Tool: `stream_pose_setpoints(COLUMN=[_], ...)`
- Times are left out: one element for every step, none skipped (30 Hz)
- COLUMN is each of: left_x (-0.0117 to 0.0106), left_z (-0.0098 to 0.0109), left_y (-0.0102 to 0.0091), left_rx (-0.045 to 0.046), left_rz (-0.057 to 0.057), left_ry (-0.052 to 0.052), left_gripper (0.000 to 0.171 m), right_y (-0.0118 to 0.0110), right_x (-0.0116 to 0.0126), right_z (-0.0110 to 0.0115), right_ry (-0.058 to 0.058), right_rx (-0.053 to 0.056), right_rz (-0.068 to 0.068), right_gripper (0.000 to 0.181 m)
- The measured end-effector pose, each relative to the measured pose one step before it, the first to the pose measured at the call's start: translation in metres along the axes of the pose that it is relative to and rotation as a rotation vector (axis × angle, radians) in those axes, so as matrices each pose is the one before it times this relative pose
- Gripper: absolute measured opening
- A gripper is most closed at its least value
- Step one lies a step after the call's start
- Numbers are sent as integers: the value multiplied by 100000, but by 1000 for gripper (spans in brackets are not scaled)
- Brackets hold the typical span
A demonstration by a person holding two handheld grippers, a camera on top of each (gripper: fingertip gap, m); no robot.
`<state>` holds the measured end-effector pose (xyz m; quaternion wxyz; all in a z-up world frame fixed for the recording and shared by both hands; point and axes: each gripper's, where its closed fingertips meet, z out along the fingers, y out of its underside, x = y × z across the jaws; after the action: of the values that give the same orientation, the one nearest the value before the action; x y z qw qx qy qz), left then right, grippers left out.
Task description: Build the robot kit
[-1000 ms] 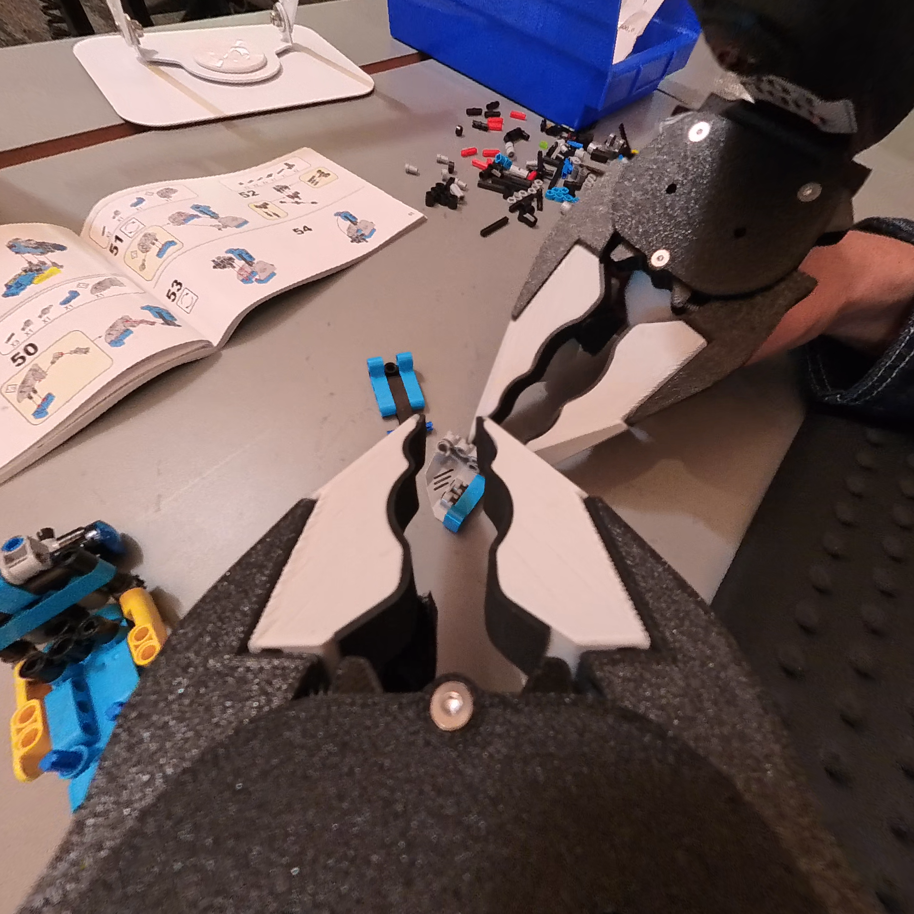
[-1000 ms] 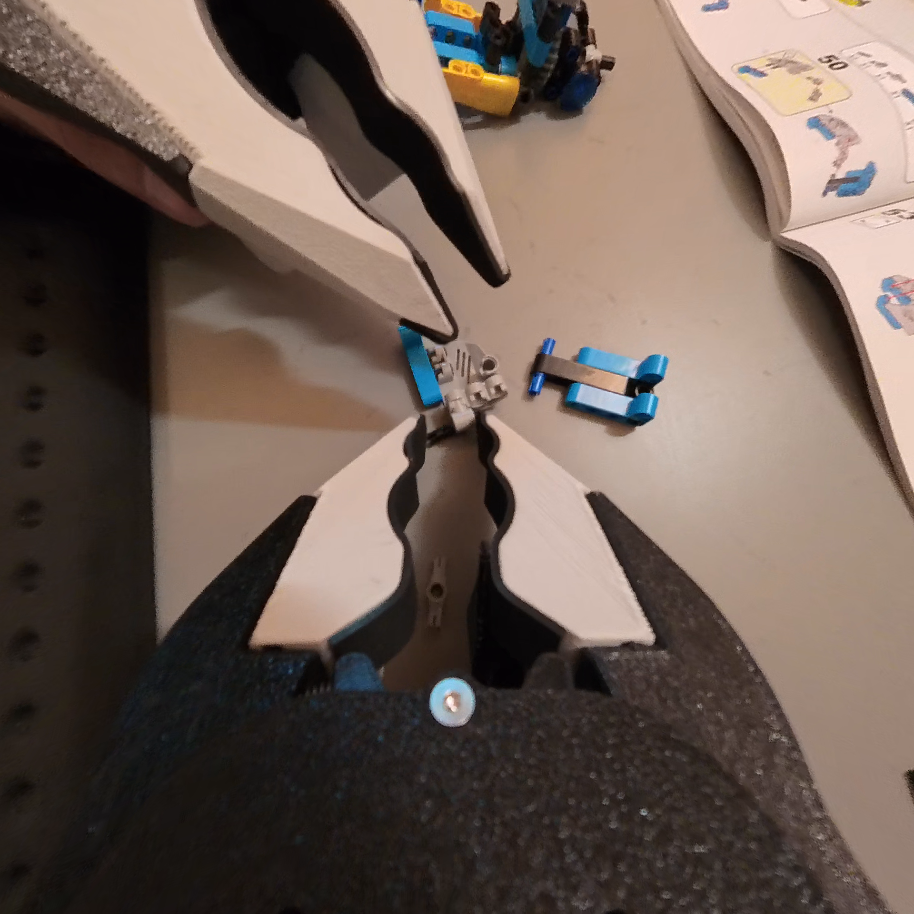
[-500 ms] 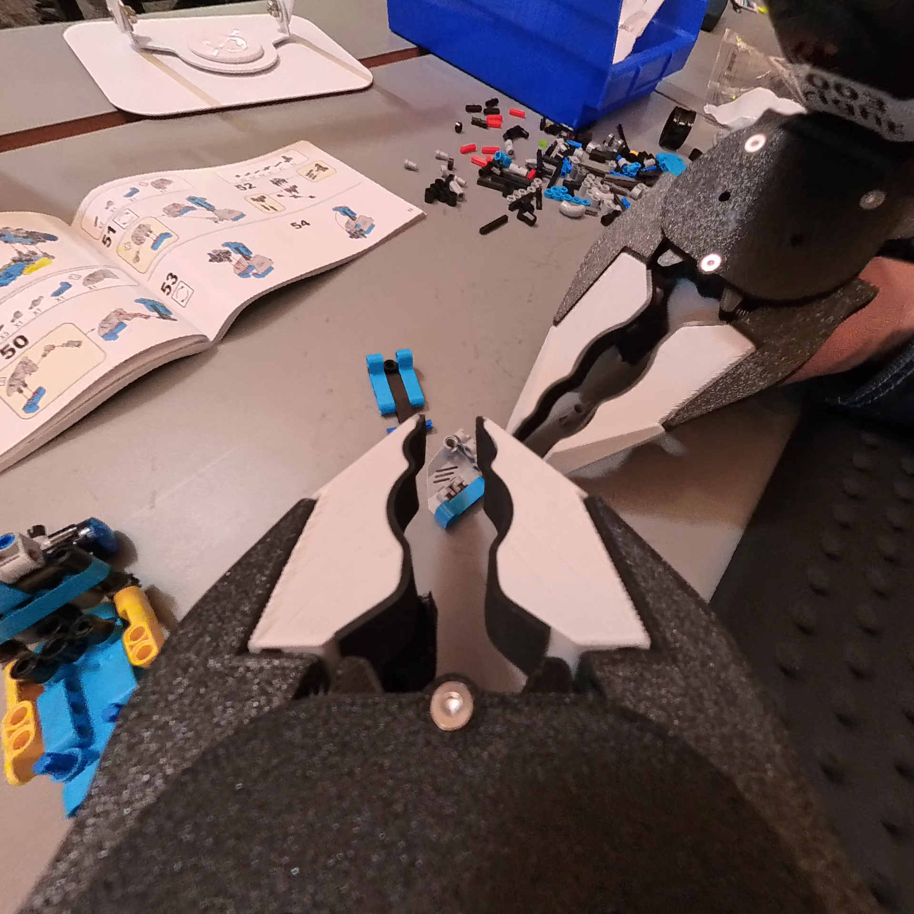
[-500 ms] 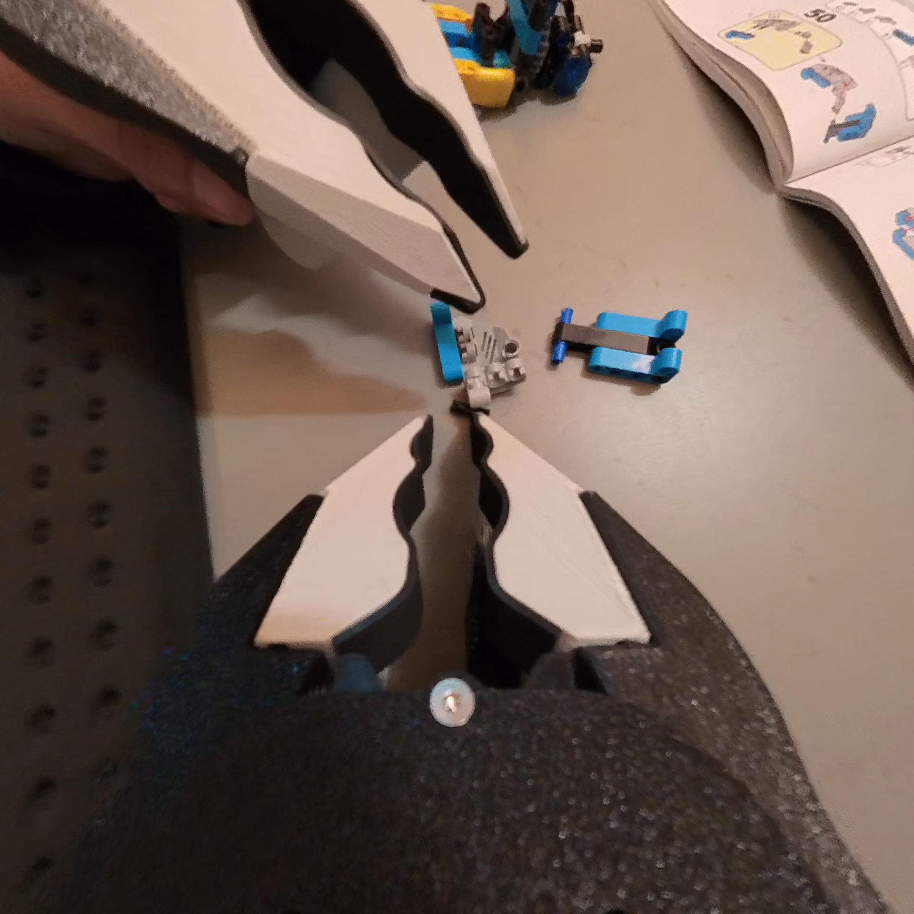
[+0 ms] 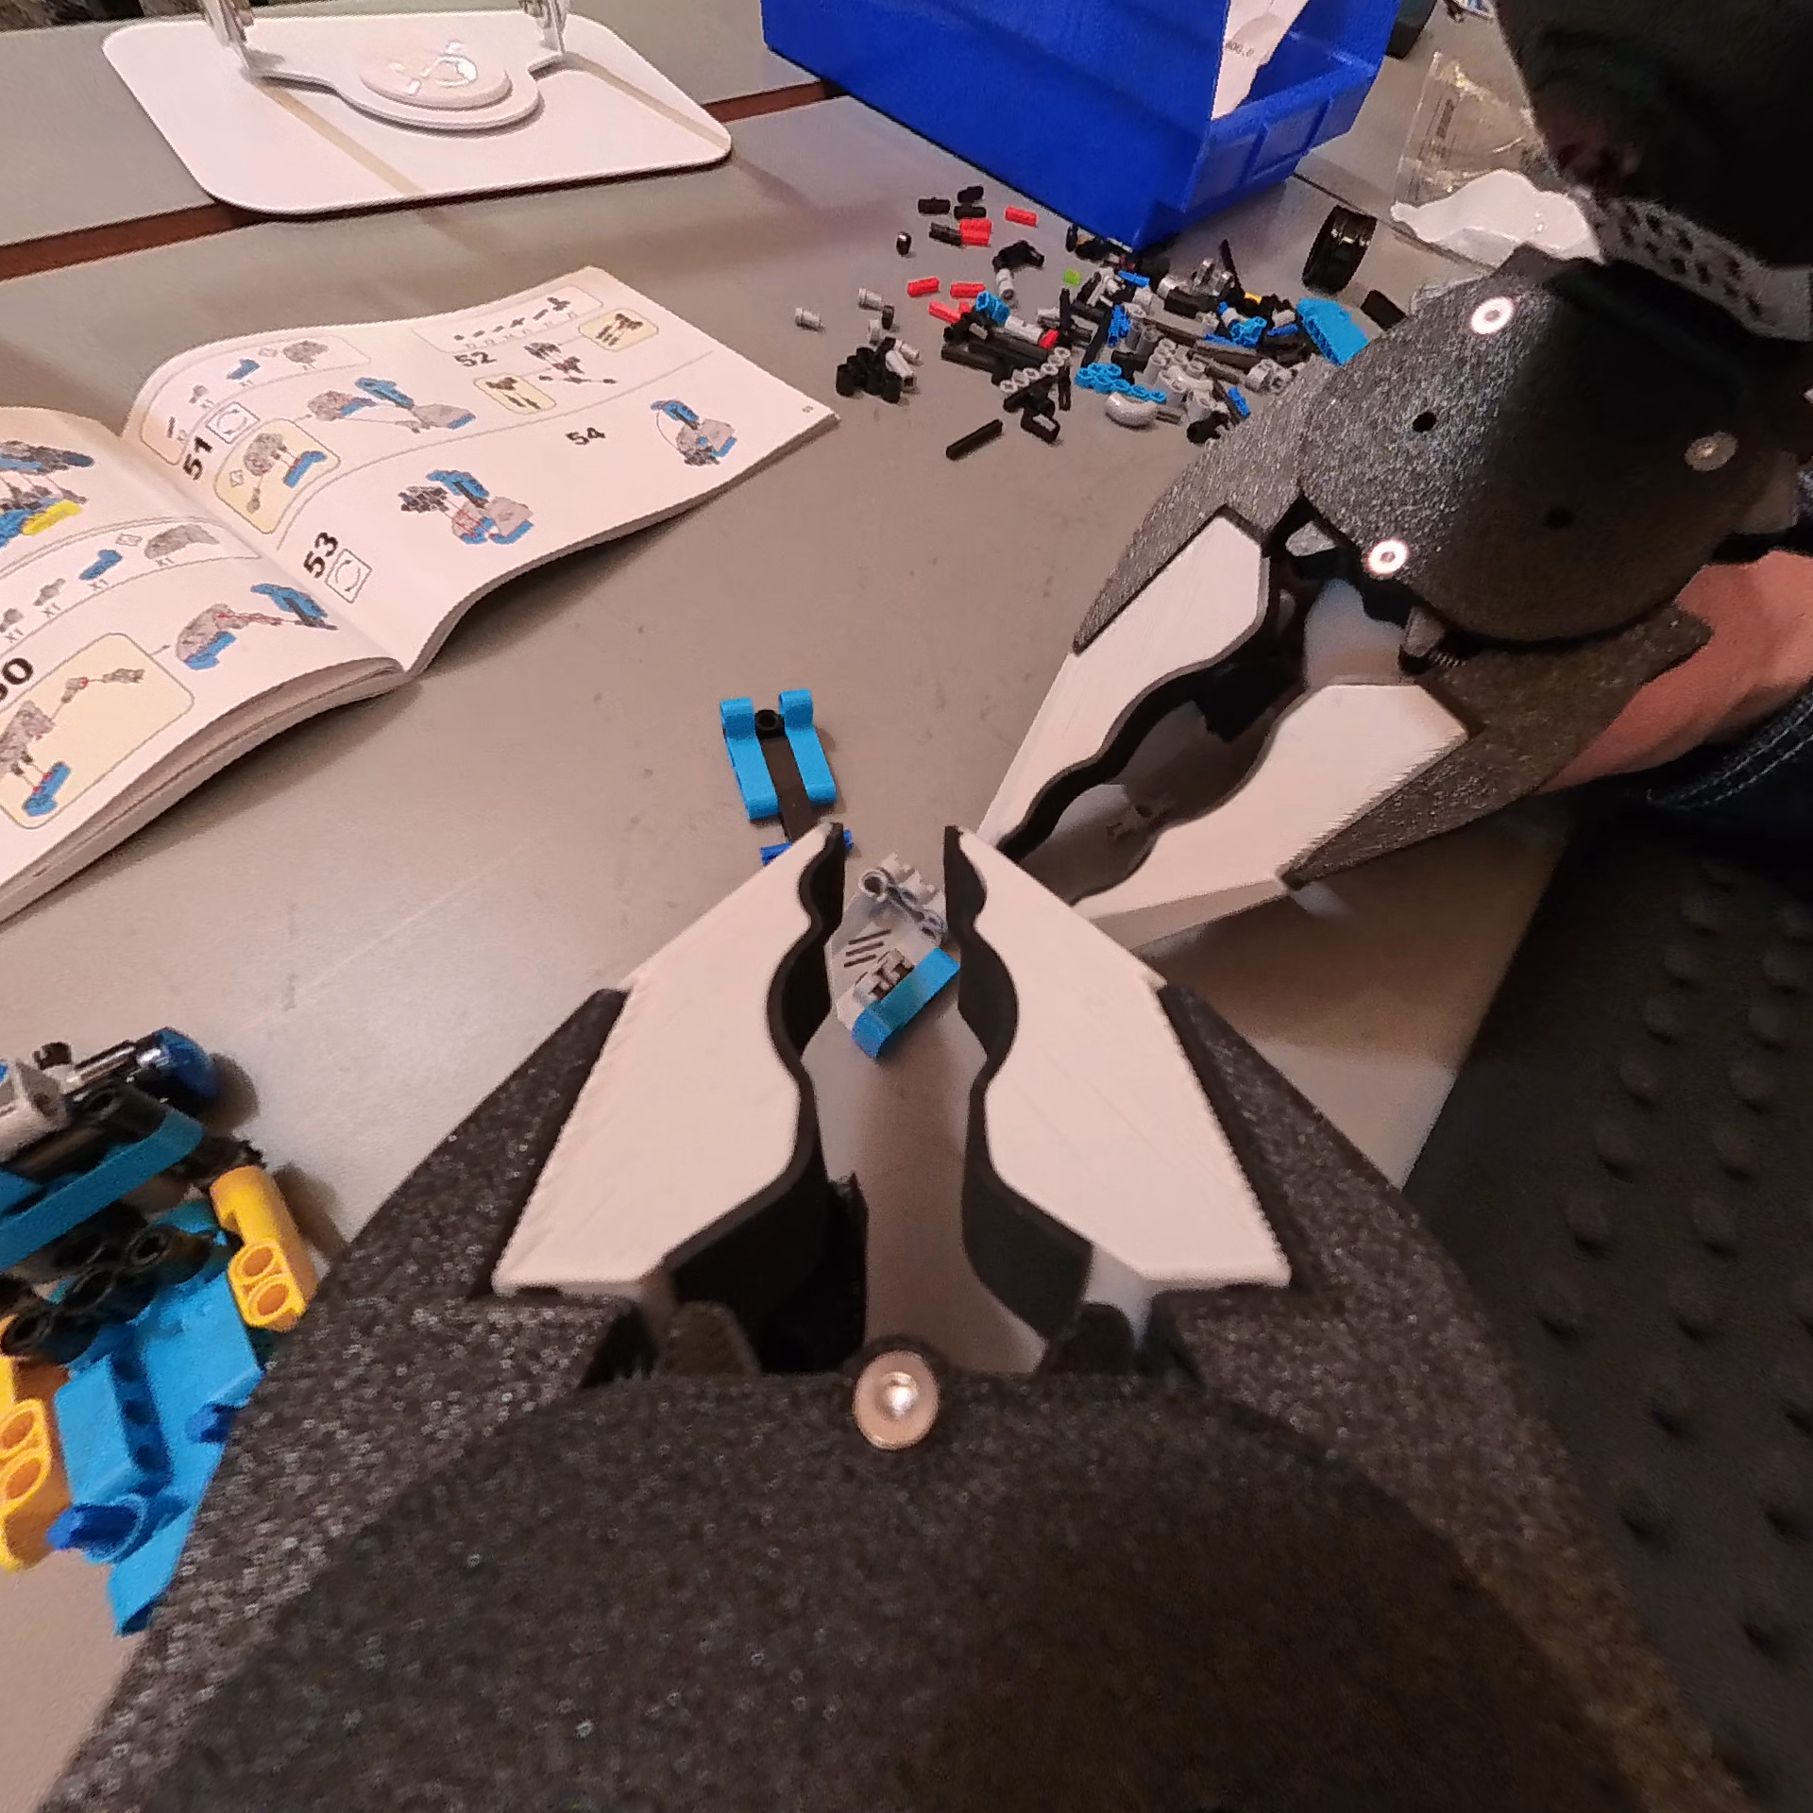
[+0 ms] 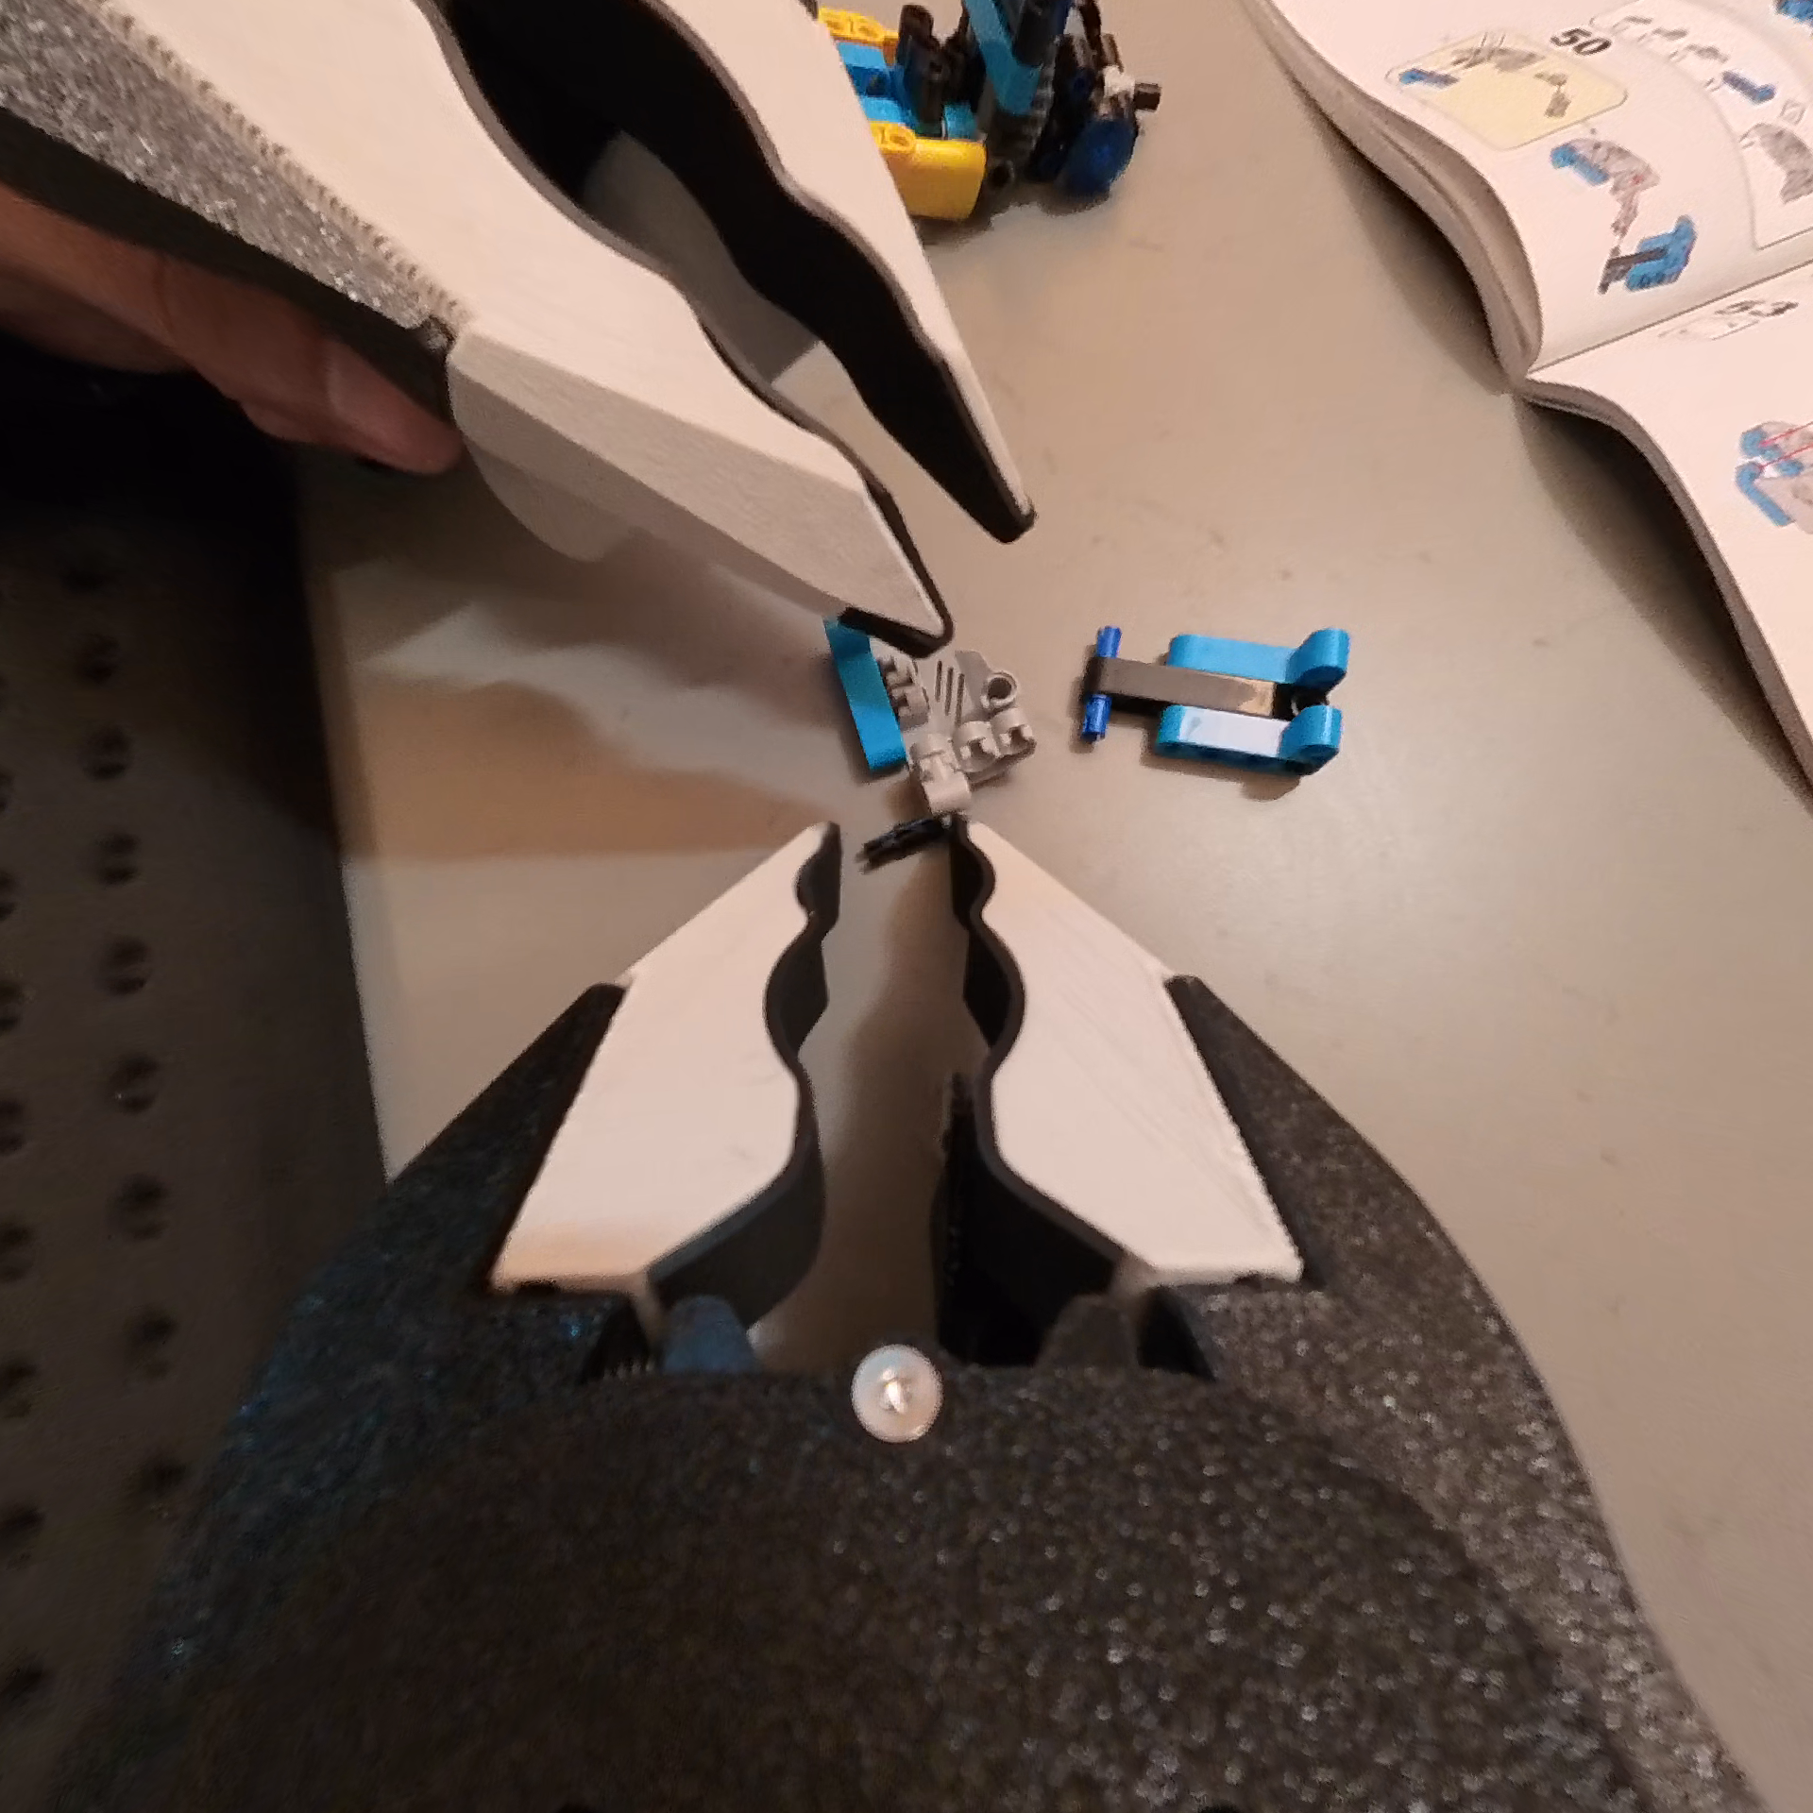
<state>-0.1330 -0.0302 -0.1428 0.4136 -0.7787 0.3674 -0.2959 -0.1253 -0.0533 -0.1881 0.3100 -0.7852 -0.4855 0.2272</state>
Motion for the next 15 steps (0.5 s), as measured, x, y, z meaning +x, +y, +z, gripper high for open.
stream_pose_setpoints(left_x=[-1, 2, 3, 13, 39, 89, 191, 324, 305, 207, 201, 220, 160, 365, 586], left_z=[4, 6, 26, -2, -9, 5, 40, 21, -21, -62, -44, -27, -7, -23, -40], left_y=[-4, 36, 41, 3, -7, 39, 172, 358, 439, 425, 364, 277, 78, -200, -460], left_rx=[63, -159, -238, -22, 97, -177, -1032, -2239, -2589, -2348, -1886, -1328, -519, 647, 1690], left_rz=[160, -5, -104, -48, -23, 53, 907, 2861, 4895, 6699, 8173, 8961, 9399, 9267, 8082], left_ry=[-80, -3, 102, 71, 345, 649, 1423, 2543, 2273, 859, -370, -1388, -3173, -2809, -1575], left_gripper=[20, 20, 20, 20, 20, 20, 20, 20, 20, 20, 20, 20, 20, 21, 23], right_y=[32, 30, 88, 124, 92, 105, 124, 102, 91, 66, -44, -200, -283, -368, -388], right_x=[51, -44, -126, -126, 28, 50, 37, 30, 61, 3, -46, -126, -397, -299, -188], right_z=[-10, -34, -78, -115, -134, -146, -122, -136, -133, -189, -280, -336, -336, -278, -242], right_ry=[752, 66, -411, -346, 716, 742, 394, 68, -187, -938, -1897, -3142, -5371, -5011, -3791], right_rx=[-190, -51, -244, -449, -135, 43, 13, 103, 203, 715, 1512, 2280, 2365, 2583, 2525], right_rz=[-952, -720, -842, -746, -296, -565, -806, -222, 420, 836, 1492, 2505, 3312, 4002, 3606], right_gripper=[20, 19, 14, 9, 8, 7, 4, 4, 4, 4, 4, 4, 4, 4, 4])
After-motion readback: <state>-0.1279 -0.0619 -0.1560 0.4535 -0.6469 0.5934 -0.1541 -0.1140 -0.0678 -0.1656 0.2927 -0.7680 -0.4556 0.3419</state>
